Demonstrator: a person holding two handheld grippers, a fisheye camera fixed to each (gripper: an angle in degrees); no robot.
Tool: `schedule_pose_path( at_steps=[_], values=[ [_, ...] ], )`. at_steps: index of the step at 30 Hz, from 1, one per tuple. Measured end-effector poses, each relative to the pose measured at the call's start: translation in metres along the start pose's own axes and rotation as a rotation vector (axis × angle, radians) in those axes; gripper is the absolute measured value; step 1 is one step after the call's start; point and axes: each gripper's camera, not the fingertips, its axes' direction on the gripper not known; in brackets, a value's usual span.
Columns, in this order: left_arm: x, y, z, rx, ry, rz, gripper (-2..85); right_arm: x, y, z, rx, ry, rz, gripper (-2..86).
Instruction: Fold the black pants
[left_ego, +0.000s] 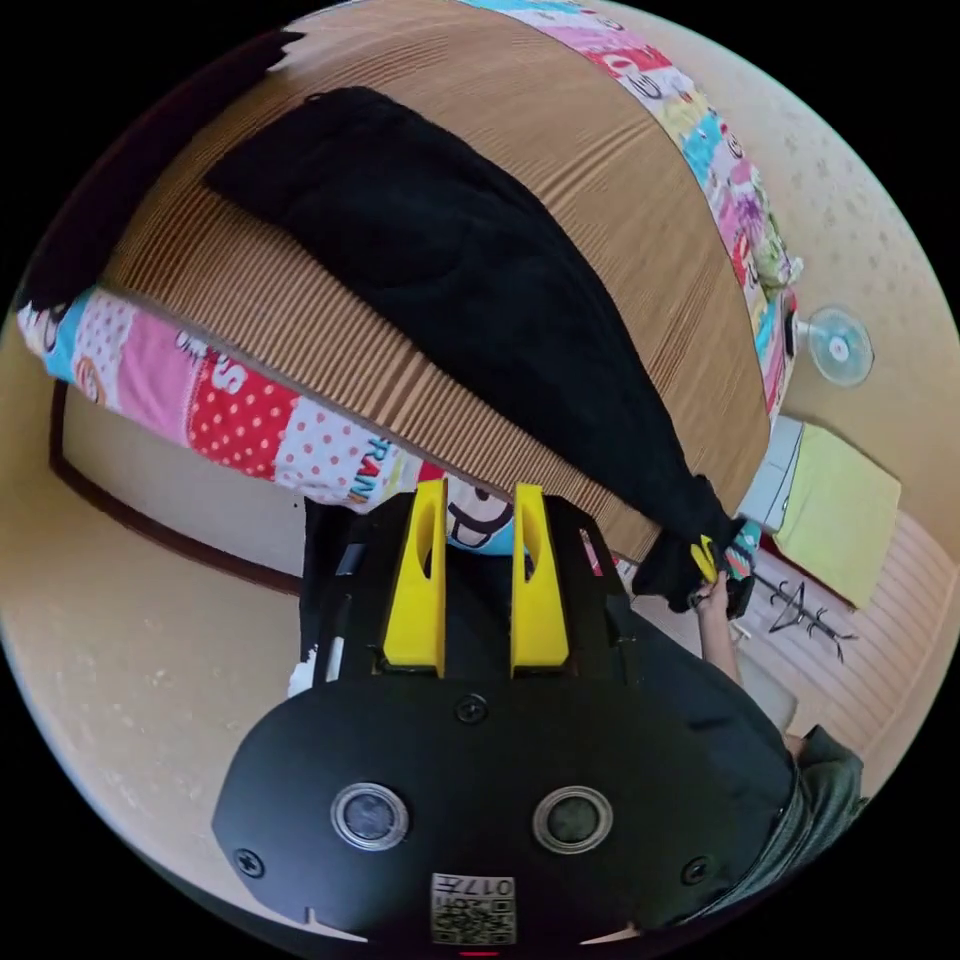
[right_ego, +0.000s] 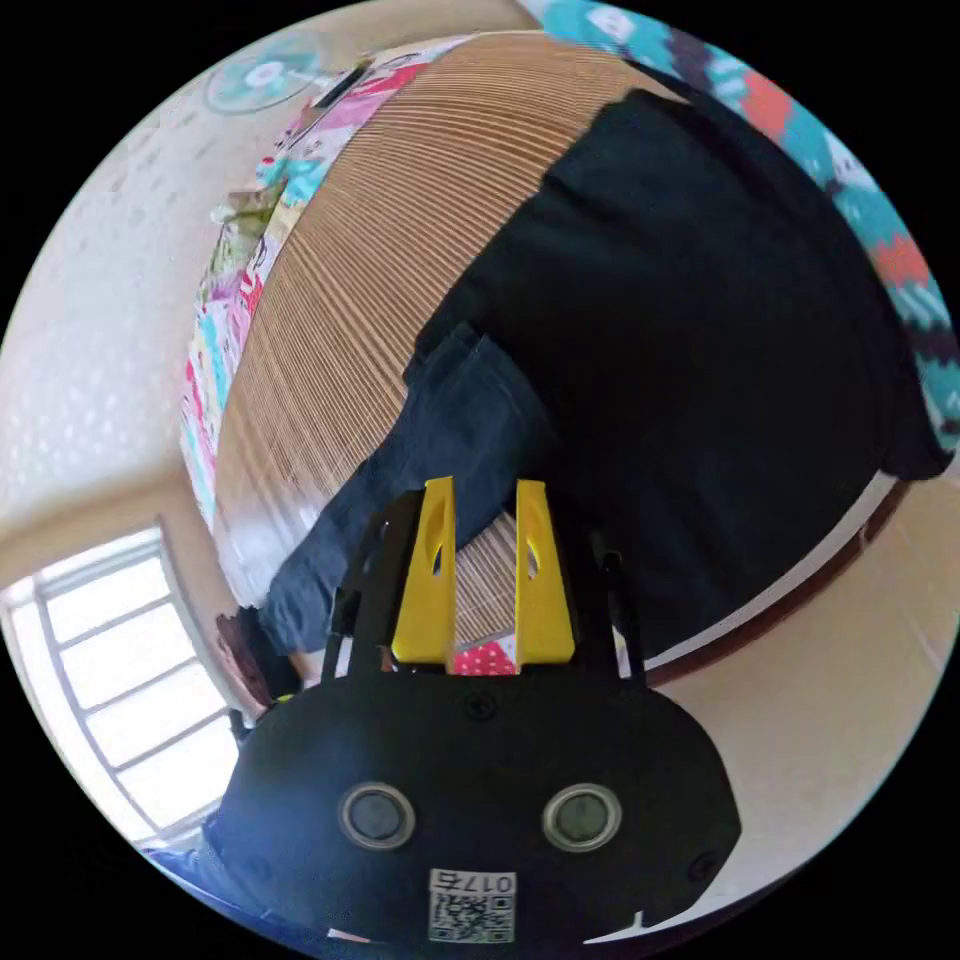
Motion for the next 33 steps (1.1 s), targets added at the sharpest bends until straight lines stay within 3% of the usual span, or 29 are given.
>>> schedule_pose_path(
  at_steps=[3, 9, 12, 16, 18, 25, 29, 33],
  values=[
    [0.046, -0.048, 0.020, -0.072, -0.074, 0.184, 10.1, -0.055, 0.000, 0.019, 0.049, 0.227, -0.195, 11.6],
    [0.152, -0.140, 0.066, -0.191, -0.360, 0.646, 10.7, -0.117, -0.031, 0.073, 0.038, 0.233, -0.488, 12.7],
    [0.190, -0.170, 0.090, -0.211, -0.520, 0.841, 11.9, -0.133, -0.061, 0.119, -0.131, 0.129, -0.693, 12.0],
    [0.207, -0.192, 0.132, -0.319, -0.635, 1.044, 12.5, -0.141, -0.087, 0.203, -0.409, 0.208, -0.902, 11.1],
    [0.203, -0.193, 0.150, -0.381, -0.683, 1.098, 12.2, -0.139, -0.091, 0.234, -0.478, 0.297, -0.963, 11.6],
    [0.195, -0.176, 0.161, -0.311, -0.839, 1.179, 2.4, -0.135, -0.075, 0.284, -0.604, 0.496, -1.173, 6.4],
    [0.199, -0.163, 0.131, -0.280, -0.788, 1.233, 0.7, -0.134, -0.069, 0.279, -0.647, 0.481, -1.166, 4.0],
    [0.203, -0.162, 0.088, -0.244, -0.699, 1.279, 0.5, -0.152, -0.077, 0.238, -0.520, 0.446, -1.130, 3.5]
  ],
)
